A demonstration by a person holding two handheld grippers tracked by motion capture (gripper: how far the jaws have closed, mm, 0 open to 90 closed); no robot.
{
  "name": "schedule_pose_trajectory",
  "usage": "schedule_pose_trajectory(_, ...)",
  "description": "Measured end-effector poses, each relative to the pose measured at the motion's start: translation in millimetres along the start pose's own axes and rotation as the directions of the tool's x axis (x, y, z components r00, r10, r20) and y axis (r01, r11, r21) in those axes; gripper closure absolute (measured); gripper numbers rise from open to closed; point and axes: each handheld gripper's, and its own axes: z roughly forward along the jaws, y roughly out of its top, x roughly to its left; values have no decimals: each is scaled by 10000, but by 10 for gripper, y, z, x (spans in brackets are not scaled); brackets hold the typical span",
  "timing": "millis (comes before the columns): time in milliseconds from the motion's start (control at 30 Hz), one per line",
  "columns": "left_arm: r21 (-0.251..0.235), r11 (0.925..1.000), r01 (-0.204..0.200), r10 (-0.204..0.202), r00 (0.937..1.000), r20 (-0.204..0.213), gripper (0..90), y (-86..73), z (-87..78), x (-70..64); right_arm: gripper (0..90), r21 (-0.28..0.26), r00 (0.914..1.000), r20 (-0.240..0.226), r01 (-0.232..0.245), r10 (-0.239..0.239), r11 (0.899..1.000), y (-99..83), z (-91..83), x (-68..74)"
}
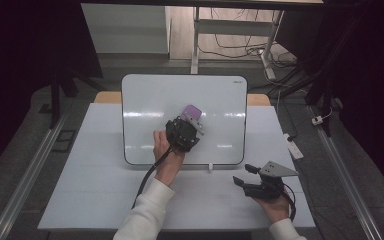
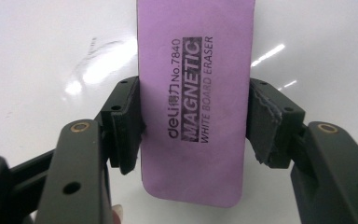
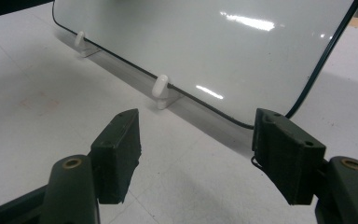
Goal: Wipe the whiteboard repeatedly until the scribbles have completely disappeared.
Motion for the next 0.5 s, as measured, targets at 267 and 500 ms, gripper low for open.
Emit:
schedule_pose_trajectory(267,-128,9993,354,-349,9987,383,412,-14,-6,64,320,-3,10000,-4,-9,9,10000,-4,-4,-4)
schedule_pose_trajectory(500,-211,9974,683,-674,9968,421,412,-20,-9,89,320,23,10000,9,1,-1,10000,-4,-10,-6)
